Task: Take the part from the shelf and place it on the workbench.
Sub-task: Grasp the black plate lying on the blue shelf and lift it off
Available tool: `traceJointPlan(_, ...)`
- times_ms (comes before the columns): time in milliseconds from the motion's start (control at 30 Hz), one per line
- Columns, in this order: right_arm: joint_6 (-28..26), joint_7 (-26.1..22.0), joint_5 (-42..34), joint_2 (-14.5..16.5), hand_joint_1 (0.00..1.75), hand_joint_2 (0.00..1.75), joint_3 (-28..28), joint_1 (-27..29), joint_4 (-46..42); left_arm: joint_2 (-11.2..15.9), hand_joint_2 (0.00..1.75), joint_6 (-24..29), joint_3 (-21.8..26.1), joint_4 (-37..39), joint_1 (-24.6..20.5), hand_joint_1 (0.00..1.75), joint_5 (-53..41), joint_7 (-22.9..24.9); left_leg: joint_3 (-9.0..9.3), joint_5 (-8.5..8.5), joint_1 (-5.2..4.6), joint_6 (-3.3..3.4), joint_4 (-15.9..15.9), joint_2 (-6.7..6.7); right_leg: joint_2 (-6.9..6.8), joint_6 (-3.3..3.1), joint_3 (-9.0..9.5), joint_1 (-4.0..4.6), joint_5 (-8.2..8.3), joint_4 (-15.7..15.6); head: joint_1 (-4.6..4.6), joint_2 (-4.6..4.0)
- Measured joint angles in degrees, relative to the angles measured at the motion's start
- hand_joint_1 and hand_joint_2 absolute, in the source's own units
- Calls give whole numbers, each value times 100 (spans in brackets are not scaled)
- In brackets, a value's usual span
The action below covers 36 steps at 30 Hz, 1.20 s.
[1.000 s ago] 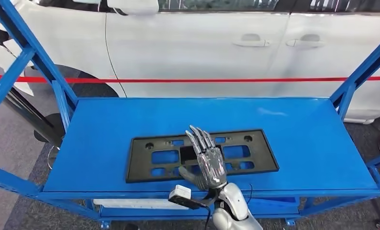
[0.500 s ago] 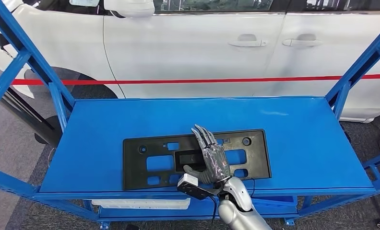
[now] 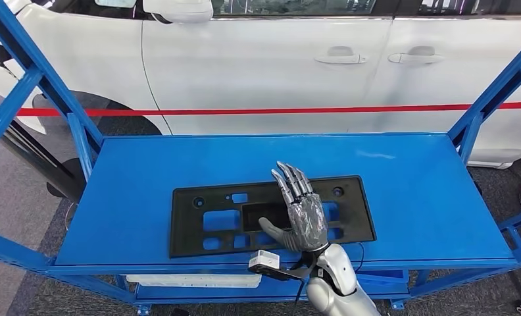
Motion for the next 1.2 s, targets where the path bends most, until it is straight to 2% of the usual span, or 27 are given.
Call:
traceJointPlan(300,18,133,296,-359,0,175,20,106,-1164,4,0,49,46,0,1,0,72,61,-2,-1,-2,0,0,0,0,1,-2,-4,0,-1,-1,0)
traceJointPlan(467,609,196,285,-690,0,175,134,100,-1305,5,0,69,61,0,-2,0,82,66,-2,-1,-3,0,0,0,-2,1,-1,-4,1,-1,0,0)
traceJointPlan(633,1342,62,139,-1070,0,175,365,56,-1176,7,0,69,62,0,-1,0,-8,125,-3,-3,-3,0,0,-1,-3,1,-1,-4,0,-1,-1,1)
traceJointPlan(767,1647,-231,22,-1237,0,175,649,2,-845,7,0,66,45,0,-1,0,-85,170,-5,-4,-2,0,0,-2,-6,2,-2,-3,0,-1,-1,1)
traceJointPlan(1000,1656,-429,-15,-1278,0,175,1338,-50,-246,7,0,75,-17,0,-9,0,-132,262,-5,-4,-2,0,0,-2,-7,1,-4,-2,-1,0,-1,1)
traceJointPlan(1200,1472,-293,-23,-1269,0,175,1531,-52,-7,7,0,77,-50,0,-14,0,-139,270,-5,-4,-2,0,0,-2,-7,1,-3,-3,-1,0,-1,0)
